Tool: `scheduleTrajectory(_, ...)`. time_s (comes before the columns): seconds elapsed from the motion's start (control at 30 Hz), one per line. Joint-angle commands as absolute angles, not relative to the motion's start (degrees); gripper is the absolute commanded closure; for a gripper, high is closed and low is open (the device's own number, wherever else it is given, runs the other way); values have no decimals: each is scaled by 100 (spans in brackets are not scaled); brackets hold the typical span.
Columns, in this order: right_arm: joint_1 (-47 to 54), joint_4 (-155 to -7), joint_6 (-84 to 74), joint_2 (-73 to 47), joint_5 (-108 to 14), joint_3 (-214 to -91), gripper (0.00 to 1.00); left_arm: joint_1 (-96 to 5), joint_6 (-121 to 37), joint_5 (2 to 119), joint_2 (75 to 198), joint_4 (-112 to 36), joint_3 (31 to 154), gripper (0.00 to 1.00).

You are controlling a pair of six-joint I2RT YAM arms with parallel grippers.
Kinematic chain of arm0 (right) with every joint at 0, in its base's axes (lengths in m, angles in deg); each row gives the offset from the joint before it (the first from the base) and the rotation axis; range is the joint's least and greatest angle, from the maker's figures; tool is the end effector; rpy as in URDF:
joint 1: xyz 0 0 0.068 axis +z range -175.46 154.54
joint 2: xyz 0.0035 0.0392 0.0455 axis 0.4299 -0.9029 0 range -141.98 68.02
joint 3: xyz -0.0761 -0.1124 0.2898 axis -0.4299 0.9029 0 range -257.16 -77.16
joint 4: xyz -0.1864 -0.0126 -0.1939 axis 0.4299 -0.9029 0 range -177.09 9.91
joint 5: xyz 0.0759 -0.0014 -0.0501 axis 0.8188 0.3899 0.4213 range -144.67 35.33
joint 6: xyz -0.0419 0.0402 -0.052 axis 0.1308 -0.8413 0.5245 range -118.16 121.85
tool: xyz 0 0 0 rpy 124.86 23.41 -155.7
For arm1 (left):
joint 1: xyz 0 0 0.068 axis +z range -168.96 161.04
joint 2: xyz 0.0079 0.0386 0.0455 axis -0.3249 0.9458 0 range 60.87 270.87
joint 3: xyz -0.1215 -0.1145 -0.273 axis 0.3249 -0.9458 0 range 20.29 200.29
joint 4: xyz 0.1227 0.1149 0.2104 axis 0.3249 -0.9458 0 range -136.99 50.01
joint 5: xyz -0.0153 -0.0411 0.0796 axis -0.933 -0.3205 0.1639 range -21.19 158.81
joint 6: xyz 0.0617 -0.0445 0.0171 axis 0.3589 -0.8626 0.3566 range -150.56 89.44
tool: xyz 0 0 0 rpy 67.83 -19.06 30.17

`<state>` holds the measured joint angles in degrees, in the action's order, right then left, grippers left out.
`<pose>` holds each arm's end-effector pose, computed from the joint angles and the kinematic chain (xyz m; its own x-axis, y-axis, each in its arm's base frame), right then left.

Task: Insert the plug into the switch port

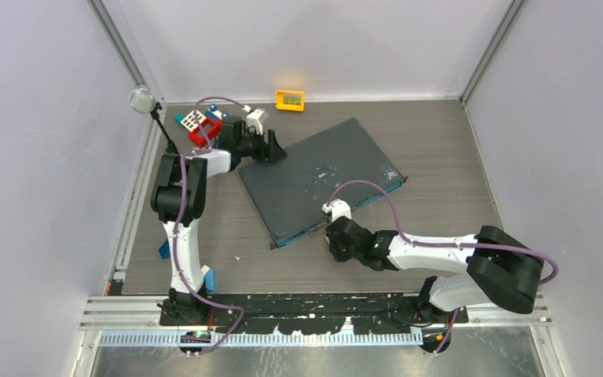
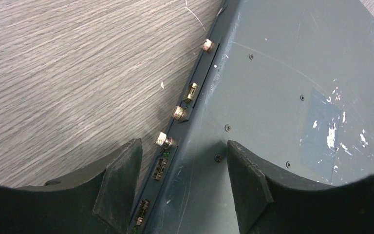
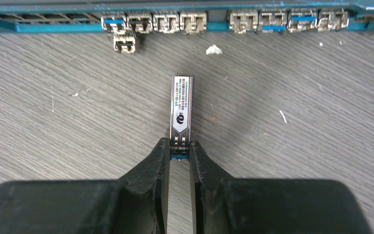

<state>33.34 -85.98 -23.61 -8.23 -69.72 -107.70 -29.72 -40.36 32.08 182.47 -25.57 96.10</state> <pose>0.1450 0.2061 0.1692 -0.6856 -0.3309 -0.6484 -0.4959 0.8644 0.0832 0.4957 -0.1348 0.1736 -0.6148 -0.0220 -0.7884 0.5547 0.6985 -0.4521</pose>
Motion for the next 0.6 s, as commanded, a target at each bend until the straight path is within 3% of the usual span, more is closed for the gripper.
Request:
scheduleTrajectory(0.0, 3339, -7644, -2317, -670, -7154, -10671, 100, -2986, -3847, 3186, 18239, -2593, 9686, 35)
scheduleTrajectory(0.57, 3341, -7366, -2254, -1152, -6934, -10757, 100, -2986, -3838, 3191, 18235, -2593, 9684, 35)
